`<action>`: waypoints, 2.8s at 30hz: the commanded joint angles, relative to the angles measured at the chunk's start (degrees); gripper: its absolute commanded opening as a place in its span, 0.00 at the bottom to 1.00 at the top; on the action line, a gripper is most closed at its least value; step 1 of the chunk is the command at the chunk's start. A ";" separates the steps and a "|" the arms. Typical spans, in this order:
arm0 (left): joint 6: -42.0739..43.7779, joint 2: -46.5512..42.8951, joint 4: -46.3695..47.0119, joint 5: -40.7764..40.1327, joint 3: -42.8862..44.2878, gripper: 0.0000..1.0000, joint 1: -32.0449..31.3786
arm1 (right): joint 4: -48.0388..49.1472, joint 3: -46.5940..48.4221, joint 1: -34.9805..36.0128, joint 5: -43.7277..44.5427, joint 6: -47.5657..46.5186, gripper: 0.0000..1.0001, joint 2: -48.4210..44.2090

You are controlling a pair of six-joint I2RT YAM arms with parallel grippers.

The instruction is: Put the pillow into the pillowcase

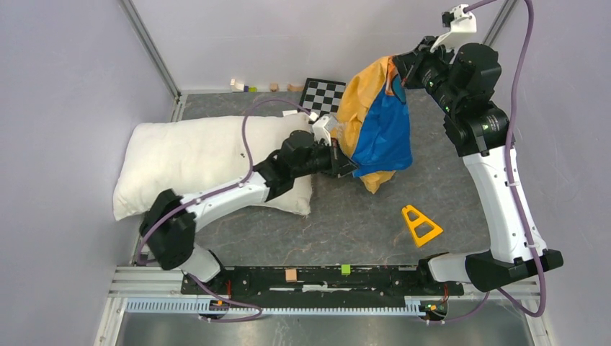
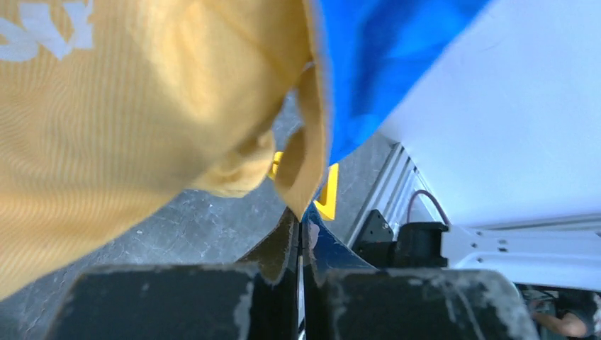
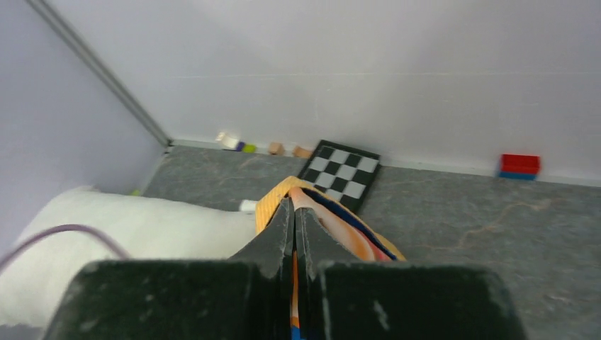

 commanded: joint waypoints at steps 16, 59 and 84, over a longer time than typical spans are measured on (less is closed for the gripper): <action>21.80 -0.73 -39.05 -30.48 60.80 0.03 -0.42 | 12.05 8.24 -0.04 38.62 -16.47 0.00 -8.77; 3.81 -14.78 -41.03 -20.39 10.99 0.02 25.95 | -1.76 -68.88 1.32 19.55 1.56 0.82 -29.83; -5.81 -45.98 -48.02 -4.05 -14.31 0.02 21.11 | 11.93 -33.74 16.14 -1.85 -28.24 0.98 -1.37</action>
